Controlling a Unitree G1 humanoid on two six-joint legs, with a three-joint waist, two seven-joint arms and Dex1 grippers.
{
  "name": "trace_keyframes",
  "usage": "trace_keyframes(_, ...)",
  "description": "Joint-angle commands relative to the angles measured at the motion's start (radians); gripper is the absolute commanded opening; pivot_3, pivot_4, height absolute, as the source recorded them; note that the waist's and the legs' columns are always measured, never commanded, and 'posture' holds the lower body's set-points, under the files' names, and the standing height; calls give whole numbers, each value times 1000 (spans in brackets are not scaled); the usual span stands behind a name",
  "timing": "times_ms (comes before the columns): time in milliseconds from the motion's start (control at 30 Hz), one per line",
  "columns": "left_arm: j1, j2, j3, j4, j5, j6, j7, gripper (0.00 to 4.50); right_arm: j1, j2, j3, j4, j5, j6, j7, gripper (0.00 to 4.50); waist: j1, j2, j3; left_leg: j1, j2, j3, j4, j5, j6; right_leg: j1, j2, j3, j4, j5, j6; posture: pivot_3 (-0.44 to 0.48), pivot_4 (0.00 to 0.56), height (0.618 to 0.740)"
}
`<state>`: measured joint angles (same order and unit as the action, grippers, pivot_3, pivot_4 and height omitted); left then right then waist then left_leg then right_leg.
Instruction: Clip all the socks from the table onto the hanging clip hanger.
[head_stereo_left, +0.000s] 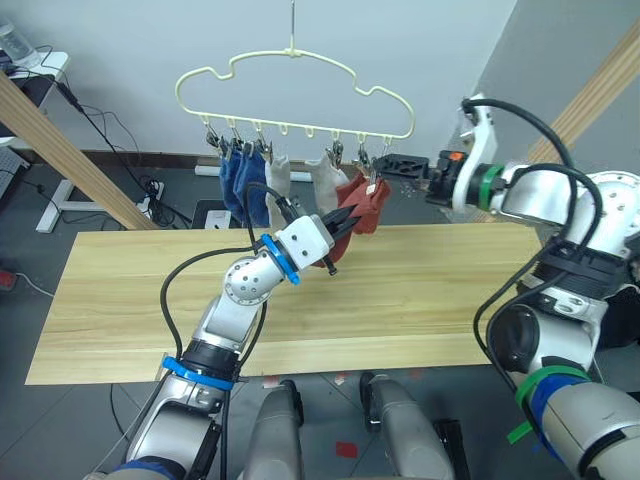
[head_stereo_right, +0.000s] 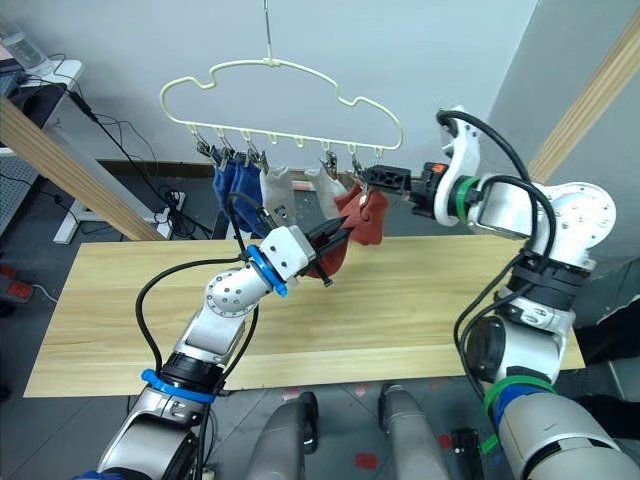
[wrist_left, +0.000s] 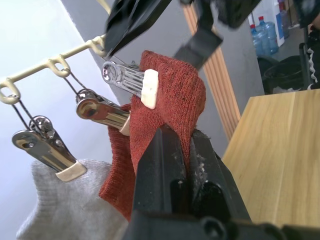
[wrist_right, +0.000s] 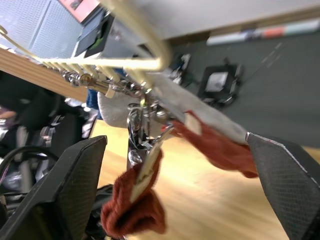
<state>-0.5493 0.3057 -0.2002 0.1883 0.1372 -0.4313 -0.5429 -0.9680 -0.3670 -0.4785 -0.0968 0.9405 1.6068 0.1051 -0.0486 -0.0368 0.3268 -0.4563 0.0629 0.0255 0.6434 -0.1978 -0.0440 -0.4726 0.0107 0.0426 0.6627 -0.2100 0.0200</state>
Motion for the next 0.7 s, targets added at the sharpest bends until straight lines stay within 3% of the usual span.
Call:
trace_keyframes(33,-22,-23,-17,5,-48,33,-35,932,77,-129,50,-190,53,-33,134,4500,-8,0,0,0,0,0,0,0,0,0,0,1,0,0,0,-153,315,740)
trace_keyframes(100,-26,-46,-14,4,-115,107,-80,1456,179,-224,114,-294,24,-135,223,4500,-12,0,0,0,0,2,1,0,1,0,0,2,0,0,0,-153,315,740)
trace_keyframes(233,0,-51,30,-42,-244,294,-147,2533,357,-292,196,-370,-59,-336,327,4500,-35,0,0,1,1,1,1,0,1,0,2,2,0,0,1,-147,305,740)
trace_keyframes(467,152,96,185,-211,-455,652,-208,4448,480,-287,318,-358,-215,-617,402,4500,-58,0,0,6,3,1,1,2,3,0,5,4,7,1,2,-92,306,740)
trace_keyframes(633,264,196,309,-312,-561,848,-190,4448,534,-285,362,-329,-286,-729,441,4500,-38,0,0,7,2,1,2,2,2,0,4,4,10,1,1,-23,311,740)
trace_keyframes(700,345,269,443,-349,-629,990,-159,4448,558,-273,383,-299,-317,-772,449,4500,-31,-1,-1,7,1,2,3,3,2,0,3,4,10,1,2,6,307,740)
